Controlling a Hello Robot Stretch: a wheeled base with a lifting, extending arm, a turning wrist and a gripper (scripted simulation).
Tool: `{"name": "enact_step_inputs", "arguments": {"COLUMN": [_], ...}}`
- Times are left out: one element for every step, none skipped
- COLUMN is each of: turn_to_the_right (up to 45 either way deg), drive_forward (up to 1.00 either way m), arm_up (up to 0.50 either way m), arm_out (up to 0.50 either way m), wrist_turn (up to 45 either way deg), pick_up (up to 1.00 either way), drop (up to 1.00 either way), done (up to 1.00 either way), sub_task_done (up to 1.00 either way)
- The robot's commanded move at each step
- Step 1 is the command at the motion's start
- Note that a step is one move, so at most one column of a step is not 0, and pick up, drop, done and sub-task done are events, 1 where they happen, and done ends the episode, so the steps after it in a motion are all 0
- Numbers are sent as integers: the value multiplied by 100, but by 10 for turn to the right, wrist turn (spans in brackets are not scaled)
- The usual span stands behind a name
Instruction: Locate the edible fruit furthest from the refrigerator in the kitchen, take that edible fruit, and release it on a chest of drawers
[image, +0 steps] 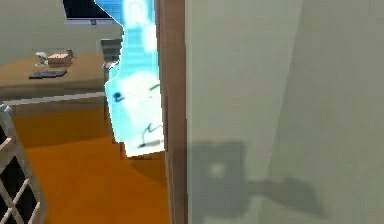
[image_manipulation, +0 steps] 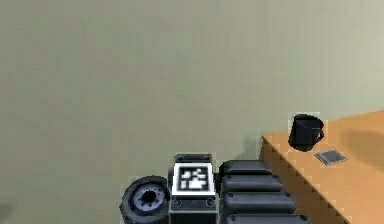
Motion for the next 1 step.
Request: {"name": "enact_step_inputs", "arguments": {"turn_to_the_right": [-450], "drive_forward": [0], "arm_up": [0], "arm_out": [0], "wrist_turn": [0], "pick_up": [0], "drop": [0], "done": [0], "sub_task_done": [0]}}
